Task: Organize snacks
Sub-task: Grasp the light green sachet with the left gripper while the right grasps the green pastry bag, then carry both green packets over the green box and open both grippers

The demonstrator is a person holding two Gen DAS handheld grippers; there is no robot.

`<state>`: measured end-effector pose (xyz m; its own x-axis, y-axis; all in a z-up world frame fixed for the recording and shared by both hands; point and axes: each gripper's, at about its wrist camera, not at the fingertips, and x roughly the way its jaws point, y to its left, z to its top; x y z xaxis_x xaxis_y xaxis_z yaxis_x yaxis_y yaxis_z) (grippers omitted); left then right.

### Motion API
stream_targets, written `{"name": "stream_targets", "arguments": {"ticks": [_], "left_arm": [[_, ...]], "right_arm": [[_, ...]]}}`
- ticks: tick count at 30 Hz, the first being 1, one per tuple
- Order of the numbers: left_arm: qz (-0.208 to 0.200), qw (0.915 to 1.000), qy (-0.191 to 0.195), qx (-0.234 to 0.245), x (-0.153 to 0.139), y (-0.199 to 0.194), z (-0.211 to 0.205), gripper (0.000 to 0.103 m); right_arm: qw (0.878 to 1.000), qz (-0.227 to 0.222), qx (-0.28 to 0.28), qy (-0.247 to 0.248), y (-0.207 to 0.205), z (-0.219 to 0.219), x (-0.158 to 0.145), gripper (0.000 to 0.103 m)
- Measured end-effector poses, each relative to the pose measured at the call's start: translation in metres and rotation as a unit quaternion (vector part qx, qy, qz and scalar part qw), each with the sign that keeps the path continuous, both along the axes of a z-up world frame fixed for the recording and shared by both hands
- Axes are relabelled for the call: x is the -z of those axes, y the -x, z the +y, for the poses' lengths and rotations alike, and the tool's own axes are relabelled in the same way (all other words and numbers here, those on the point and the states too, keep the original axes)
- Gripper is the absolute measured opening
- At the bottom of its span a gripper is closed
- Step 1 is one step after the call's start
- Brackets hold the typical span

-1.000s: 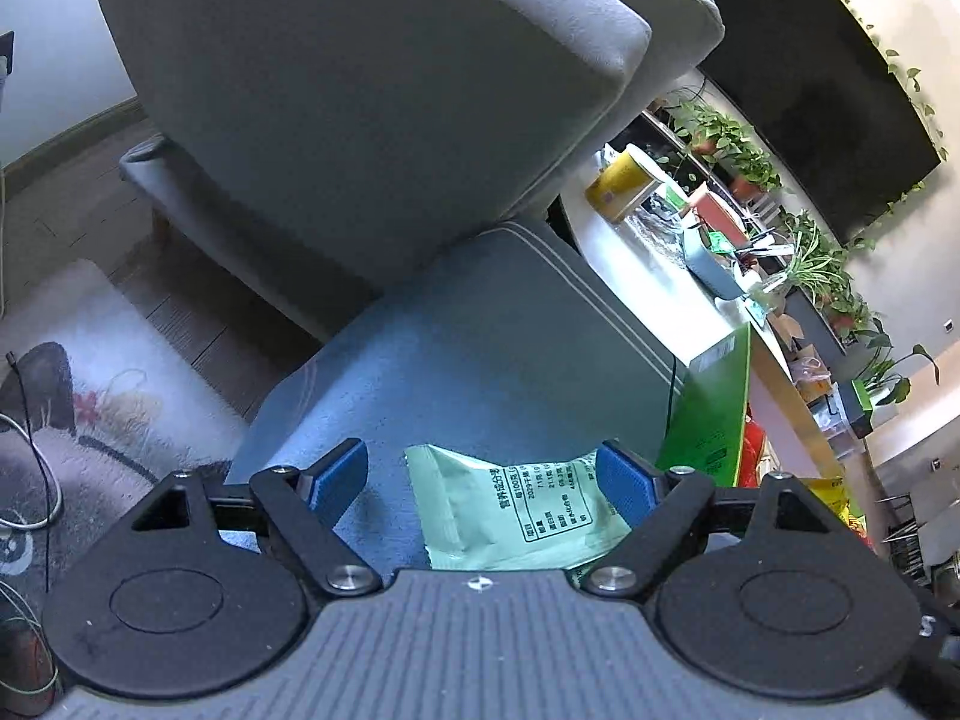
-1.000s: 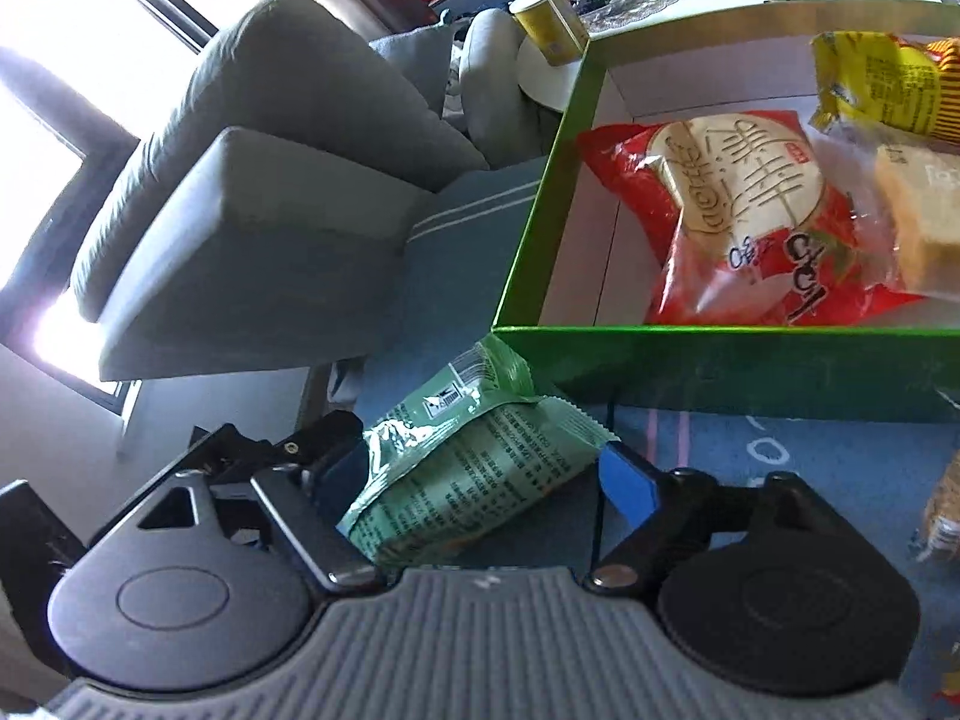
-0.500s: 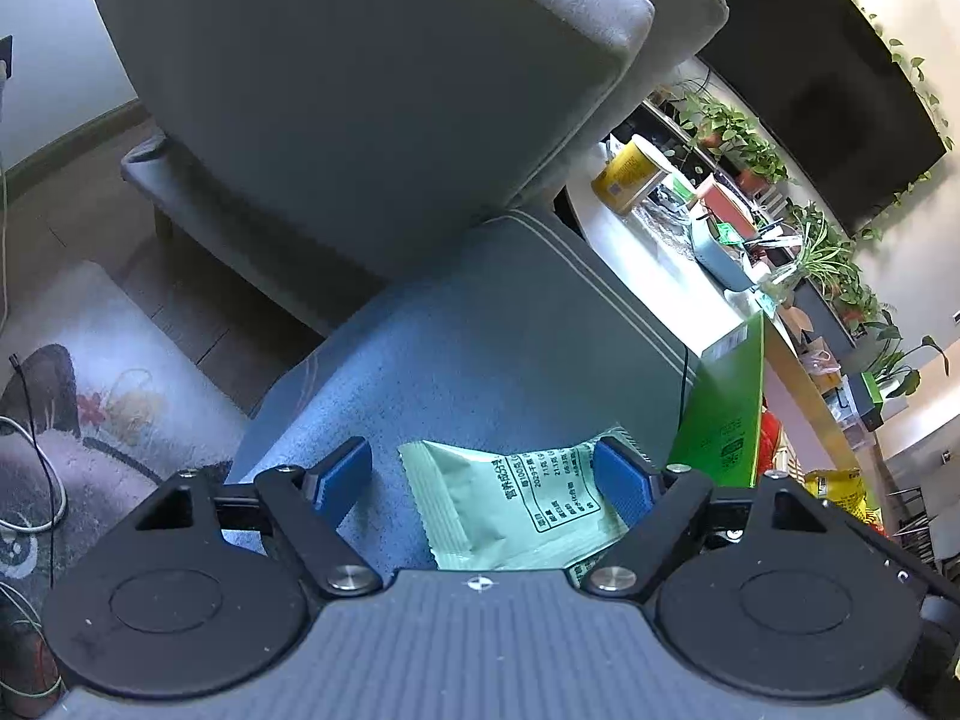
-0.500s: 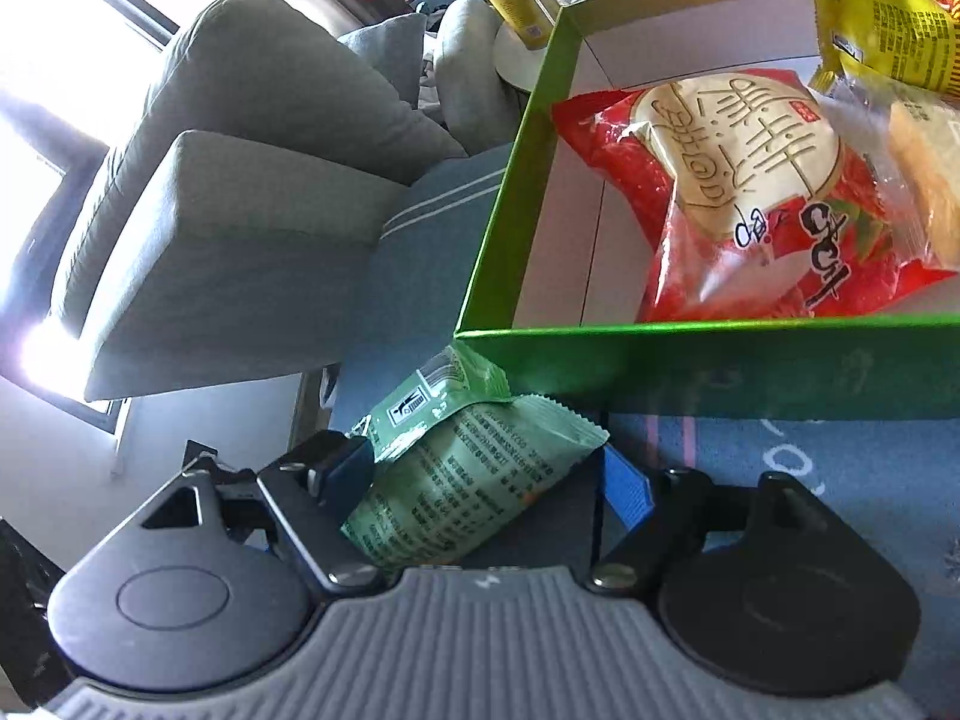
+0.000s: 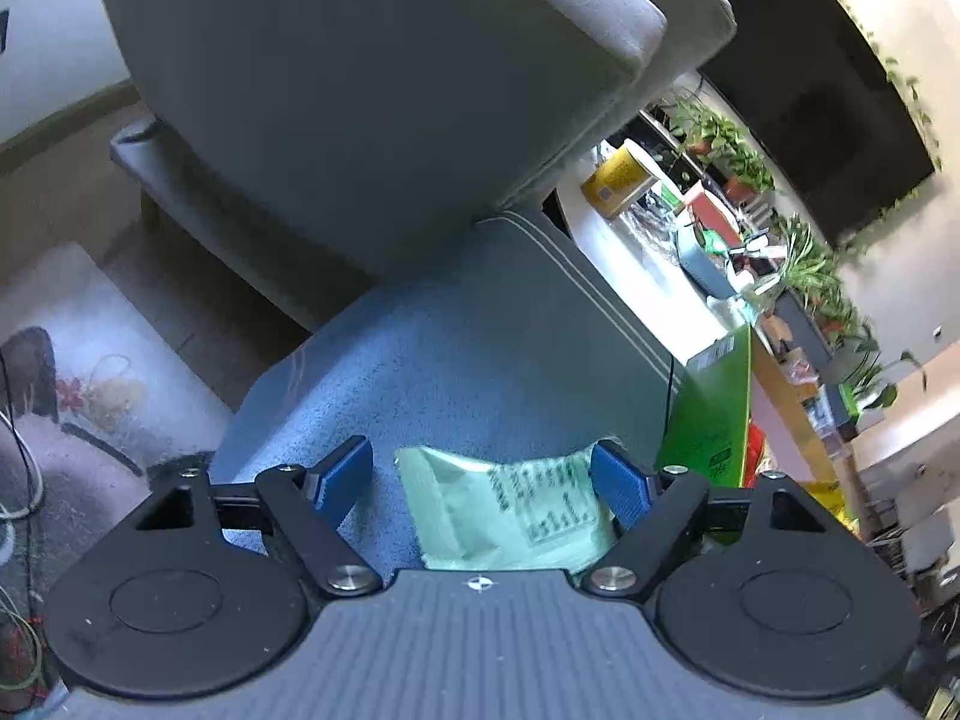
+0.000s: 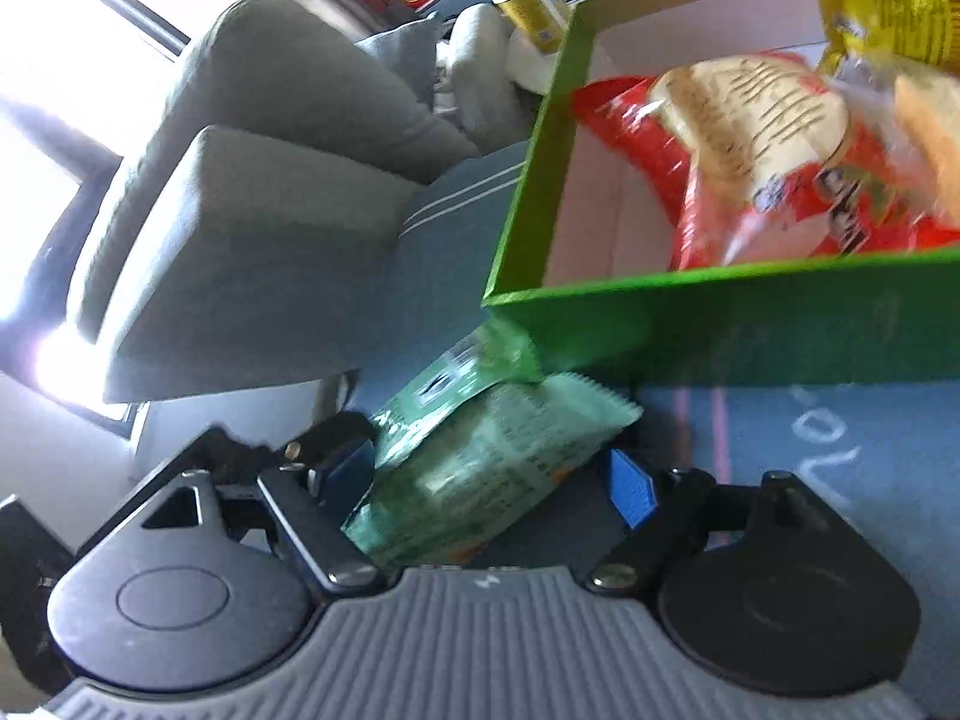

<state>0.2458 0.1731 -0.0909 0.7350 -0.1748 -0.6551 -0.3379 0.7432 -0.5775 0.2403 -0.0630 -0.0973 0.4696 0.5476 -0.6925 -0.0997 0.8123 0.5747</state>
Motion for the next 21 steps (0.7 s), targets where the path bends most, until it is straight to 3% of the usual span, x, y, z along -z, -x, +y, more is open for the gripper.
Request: {"name": "stream_targets", "arguments": {"ticks": [2,5,9,13,21], "left_arm": [[-0.001,1.0,0.003,0.0,0.0,0.0,0.001,0.074],[-0.002,0.9998,-0.02,-0.001,0.0,-0.001,-0.006,0.068],[0.001,0.9994,-0.035,-0.006,-0.001,0.0,-0.01,0.061],[0.001,0.9995,-0.031,-0.007,-0.002,0.001,-0.01,0.058],[0.0,1.0,-0.006,-0.003,-0.002,0.003,-0.006,0.054]], "right_arm": [[0.999,-0.009,0.003,0.035,0.004,0.008,-0.003,0.091],[0.999,-0.006,0.027,0.046,0.013,0.015,-0.008,0.077],[0.995,-0.048,0.014,0.09,0.028,0.033,-0.017,0.076],[0.997,-0.021,0.019,0.068,0.026,0.028,-0.014,0.074],[0.998,-0.029,0.014,0.06,0.034,0.028,-0.02,0.073]]}}
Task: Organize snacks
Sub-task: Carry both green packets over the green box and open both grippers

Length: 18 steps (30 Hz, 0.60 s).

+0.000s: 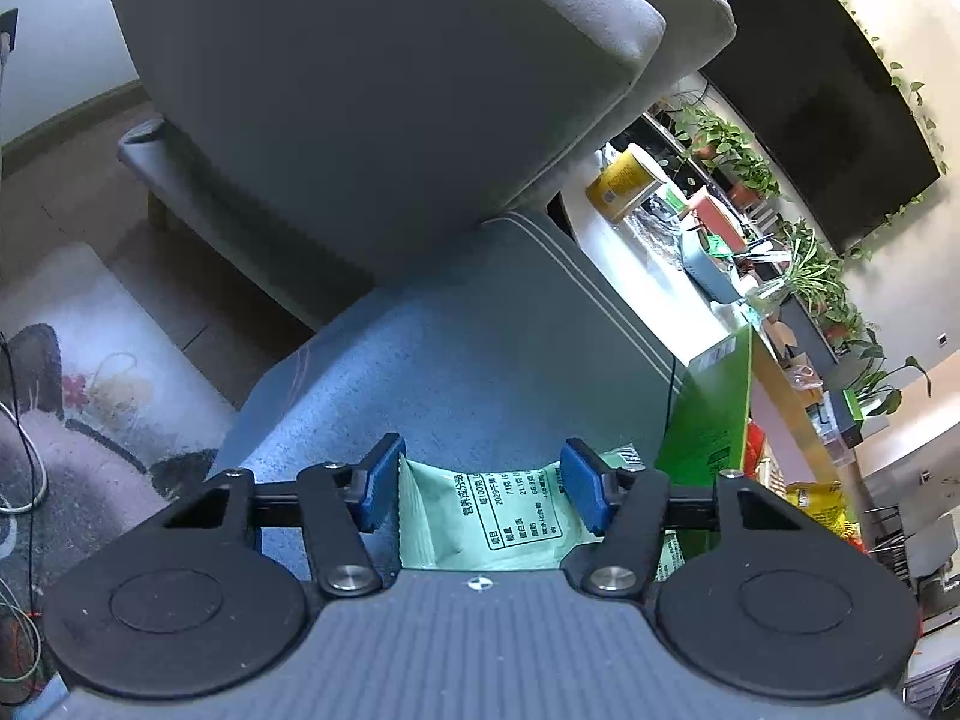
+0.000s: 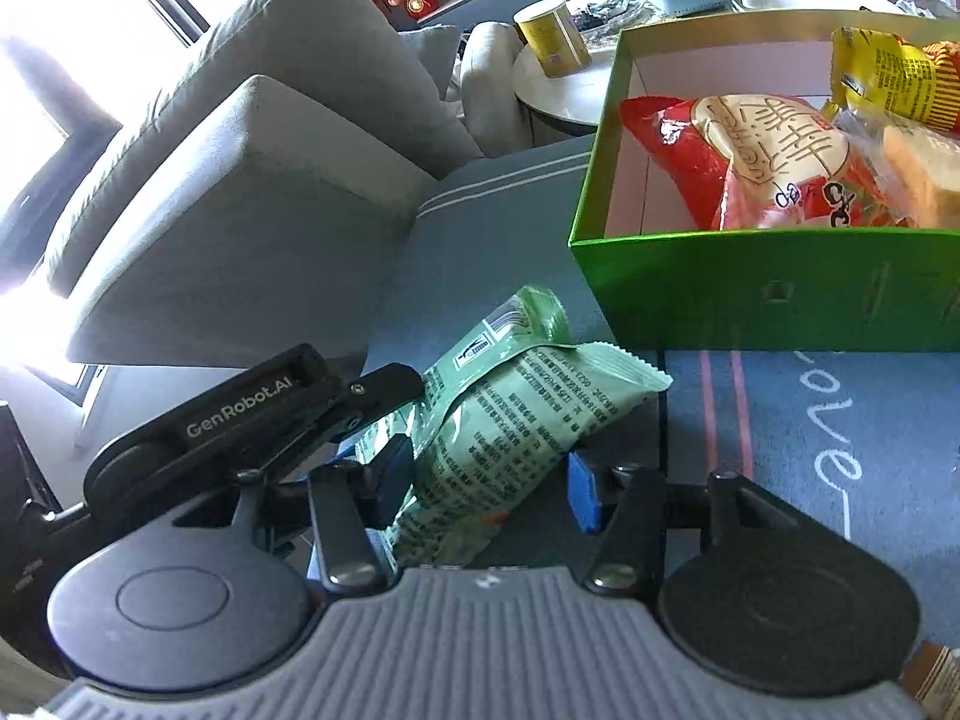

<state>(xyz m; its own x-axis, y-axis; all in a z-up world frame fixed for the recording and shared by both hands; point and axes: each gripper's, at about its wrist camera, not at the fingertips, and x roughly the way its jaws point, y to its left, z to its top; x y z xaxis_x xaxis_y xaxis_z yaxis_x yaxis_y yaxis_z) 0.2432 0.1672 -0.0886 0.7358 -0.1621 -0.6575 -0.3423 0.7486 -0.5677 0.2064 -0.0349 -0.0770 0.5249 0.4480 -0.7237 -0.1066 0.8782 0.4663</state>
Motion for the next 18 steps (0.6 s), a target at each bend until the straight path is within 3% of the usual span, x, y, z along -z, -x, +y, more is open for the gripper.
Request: {"name": "stream_targets", "arguments": {"ticks": [9,18], "left_arm": [[-0.02,0.9998,-0.007,0.006,-0.009,0.006,-0.003,0.053],[-0.071,0.9974,-0.014,0.009,-0.027,0.018,-0.006,0.049]], "right_arm": [[1.0,-0.016,0.003,-0.012,0.009,-0.002,-0.006,0.073],[0.999,-0.047,-0.006,-0.019,0.018,-0.007,-0.025,0.073]]}}
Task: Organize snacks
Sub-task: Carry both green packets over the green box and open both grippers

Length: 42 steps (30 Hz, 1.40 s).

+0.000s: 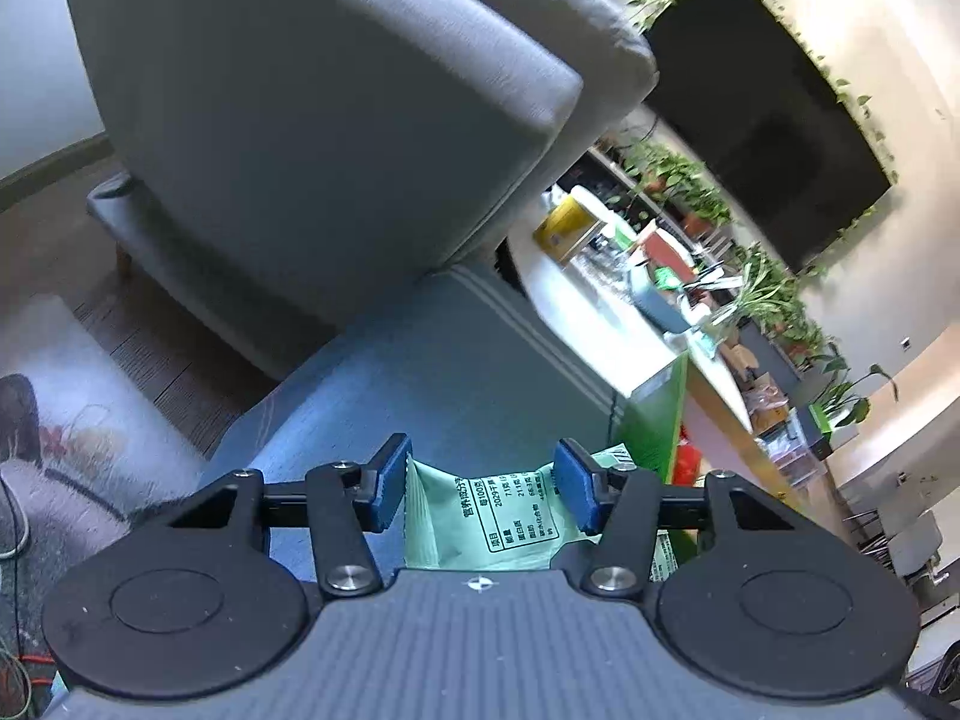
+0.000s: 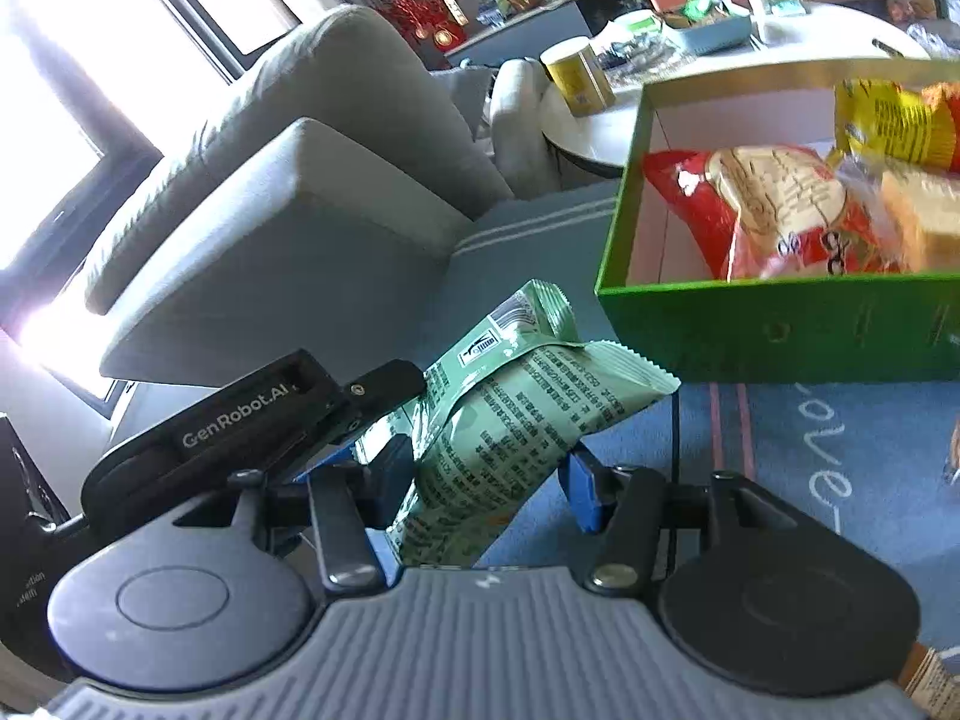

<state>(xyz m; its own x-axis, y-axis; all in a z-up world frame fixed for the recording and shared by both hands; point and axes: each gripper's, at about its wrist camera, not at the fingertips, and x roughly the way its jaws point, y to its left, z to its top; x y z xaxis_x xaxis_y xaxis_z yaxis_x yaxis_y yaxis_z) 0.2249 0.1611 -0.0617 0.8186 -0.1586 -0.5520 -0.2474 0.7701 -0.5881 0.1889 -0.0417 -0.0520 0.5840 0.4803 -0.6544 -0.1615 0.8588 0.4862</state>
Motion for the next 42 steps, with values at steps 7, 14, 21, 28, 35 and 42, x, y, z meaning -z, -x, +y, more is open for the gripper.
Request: {"name": "stream_targets", "arguments": {"ticks": [7,14,21,28,35,42], "left_arm": [[-0.052,0.9986,-0.001,0.009,-0.023,0.01,-0.015,0.048],[-0.068,0.9969,-0.024,0.032,-0.054,0.005,-0.046,0.048],[-0.08,0.9936,-0.045,0.065,-0.072,-0.013,-0.083,0.048],[-0.086,0.9899,-0.061,0.094,-0.074,-0.035,-0.129,0.046],[-0.075,0.9854,-0.081,0.13,-0.069,-0.066,-0.177,0.046],[-0.059,0.9828,-0.091,0.149,-0.055,-0.088,-0.203,0.046]], "right_arm": [[0.999,-0.03,0.009,-0.005,0.007,-0.015,-0.026,0.073],[0.998,-0.047,0.033,-0.025,0.006,-0.043,-0.047,0.073],[0.995,-0.061,0.068,-0.047,-0.001,-0.078,-0.055,0.073],[0.99,-0.046,0.113,-0.076,-0.013,-0.123,-0.05,0.073],[0.984,-0.035,0.146,-0.095,-0.027,-0.163,-0.038,0.073],[0.981,-0.019,0.165,-0.104,-0.038,-0.186,-0.021,0.073]]}}
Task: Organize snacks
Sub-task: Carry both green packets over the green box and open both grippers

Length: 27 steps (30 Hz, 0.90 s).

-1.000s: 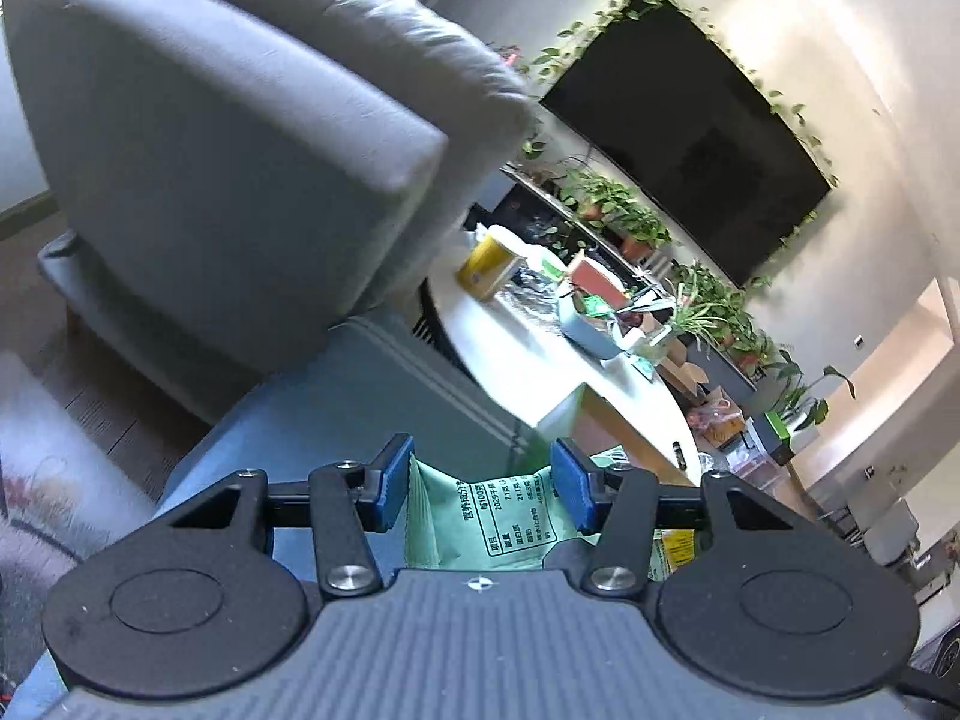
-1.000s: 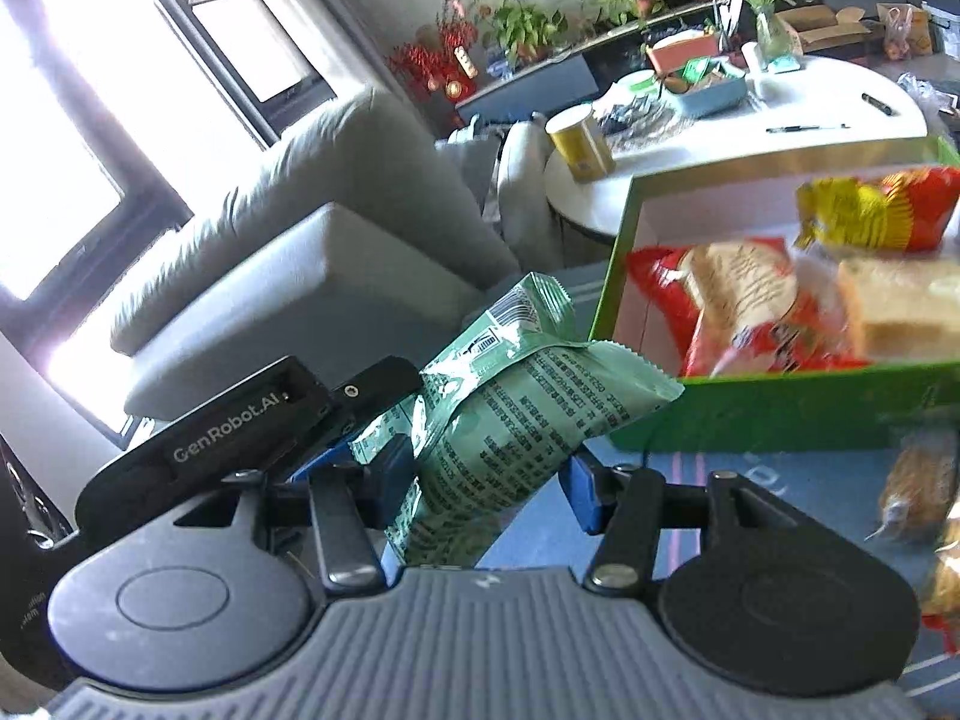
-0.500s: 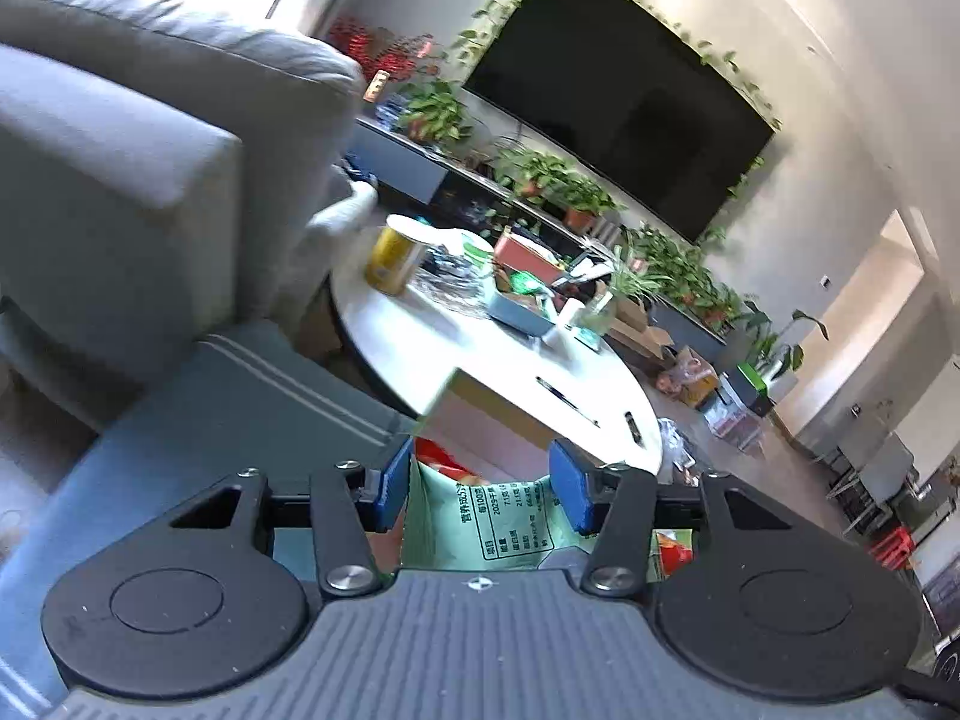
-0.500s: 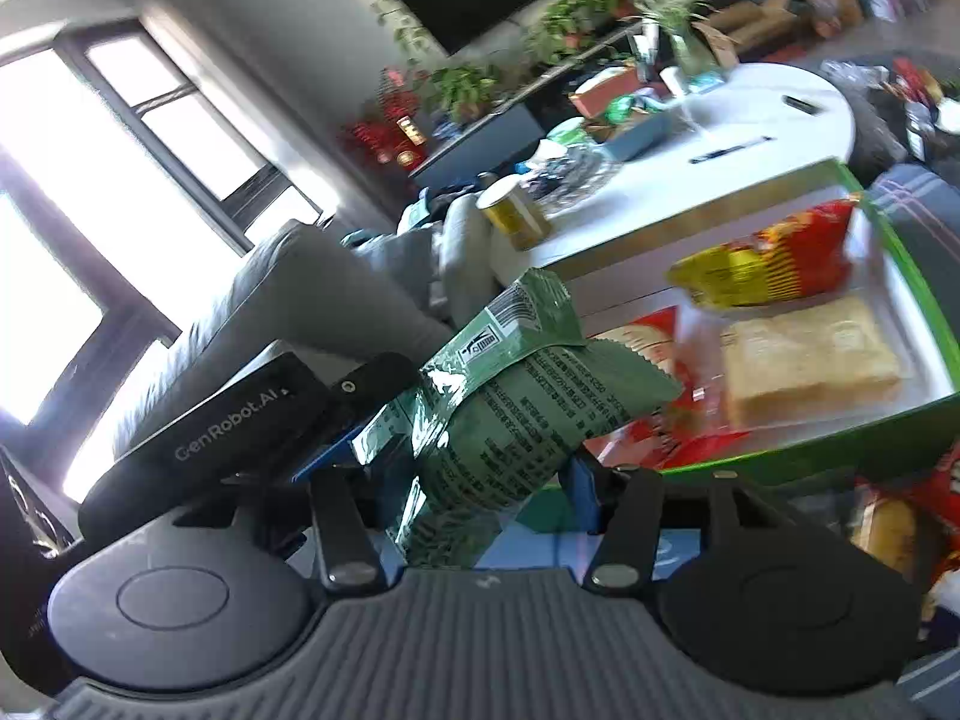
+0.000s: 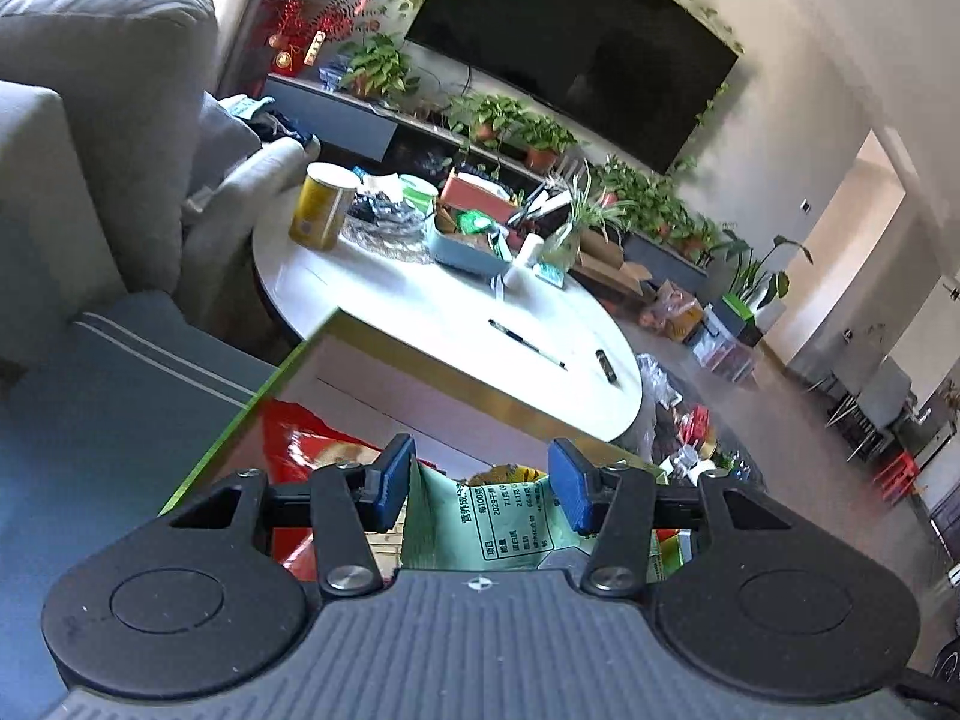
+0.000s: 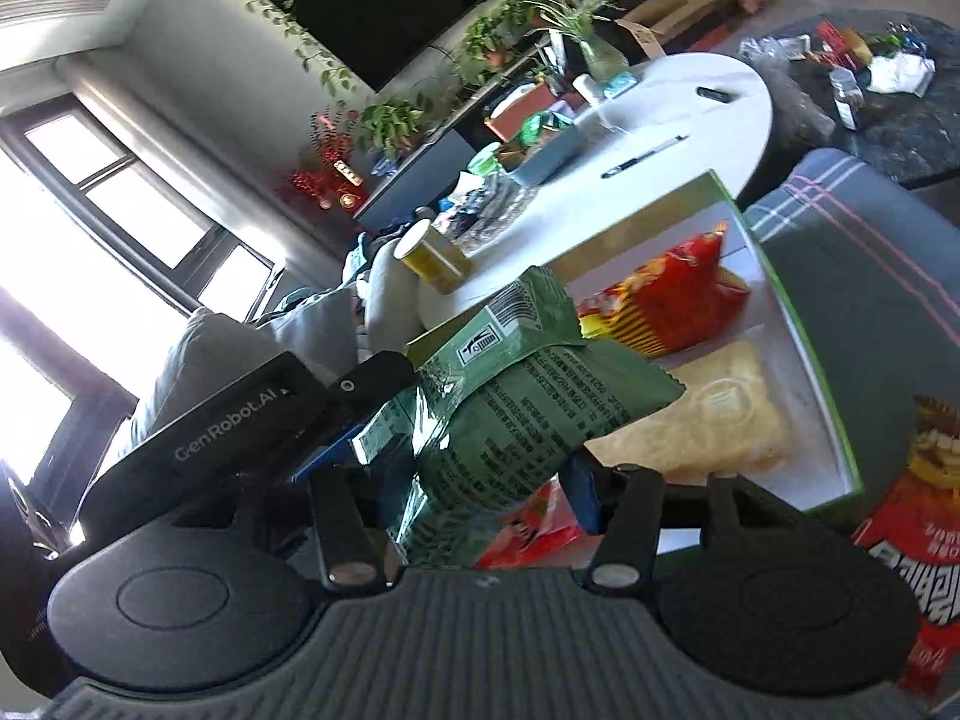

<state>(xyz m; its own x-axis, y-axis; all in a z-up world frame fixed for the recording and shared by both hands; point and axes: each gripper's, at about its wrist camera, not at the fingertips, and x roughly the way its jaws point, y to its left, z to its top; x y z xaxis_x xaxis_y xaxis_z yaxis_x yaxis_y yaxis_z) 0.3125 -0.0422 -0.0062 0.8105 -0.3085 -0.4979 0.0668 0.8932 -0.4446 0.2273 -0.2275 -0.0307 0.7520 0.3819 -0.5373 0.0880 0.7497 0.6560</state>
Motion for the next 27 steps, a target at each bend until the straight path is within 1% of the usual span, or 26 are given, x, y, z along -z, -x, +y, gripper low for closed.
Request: {"name": "stream_targets", "arguments": {"ticks": [4,7,9,10,12,13,14,15,16,17,19,21,23,25,27], "left_arm": [[0.007,0.9999,-0.009,0.006,0.008,-0.01,-0.013,0.046],[0.005,0.9998,-0.019,0.01,0.013,-0.015,-0.018,0.045],[0.008,0.9995,-0.025,0.015,0.014,-0.02,-0.021,0.044],[0.007,0.9996,-0.021,0.019,0.014,-0.022,-0.021,0.046],[-0.009,0.9997,-0.003,0.022,0.011,-0.018,-0.017,0.056],[-0.02,0.9996,-0.004,0.02,0.007,-0.014,-0.015,0.067],[-0.036,0.9992,-0.01,0.013,0.001,-0.01,-0.013,0.076],[-0.049,0.9986,-0.016,0.007,-0.003,-0.005,-0.012,0.078],[-0.06,0.9979,-0.022,0.006,-0.008,-0.001,-0.011,0.079],[-0.068,0.9972,-0.028,0.011,-0.013,0.003,-0.01,0.08],[-0.072,0.9969,-0.026,0.015,-0.02,0.009,-0.007,0.08],[-0.073,0.997,-0.019,0.015,-0.023,0.015,-0.002,0.081],[-0.068,0.9974,-0.01,0.022,-0.025,0.019,0.002,0.081],[-0.066,0.9973,-0.014,0.029,-0.024,0.024,0.004,0.081],[-0.062,0.9975,-0.021,0.029,-0.021,0.03,0.005,0.081]], "right_arm": [[1.0,0.008,0.006,-0.008,-0.002,-0.01,0.008,0.073],[1.0,0.008,0.01,-0.014,-0.001,-0.016,0.013,0.073],[1.0,0.018,0.012,-0.019,-0.003,-0.019,0.014,0.075],[0.999,0.022,0.017,-0.022,-0.004,-0.02,0.014,0.076],[0.999,0.024,0.035,-0.016,-0.002,-0.024,0.012,0.093],[0.999,0.011,0.04,-0.013,0.001,-0.025,0.009,0.094],[0.999,0.002,0.042,-0.011,0.004,-0.026,0.006,0.099],[0.999,0.003,0.051,0.001,0.007,-0.026,0.001,0.103],[0.998,0.004,0.063,0.016,0.01,-0.025,-0.002,0.103],[0.996,-0.007,0.079,0.03,0.015,-0.025,-0.006,0.103],[0.996,-0.02,0.083,0.038,0.021,-0.026,-0.012,0.103],[0.997,-0.012,0.067,0.032,0.023,-0.029,-0.015,0.103],[0.997,-0.009,0.075,0.024,0.03,-0.034,-0.017,0.103],[0.996,-0.007,0.086,0.015,0.038,-0.042,-0.017,0.103],[0.996,0.009,0.086,-0.003,0.04,-0.052,-0.017,0.103]]}}
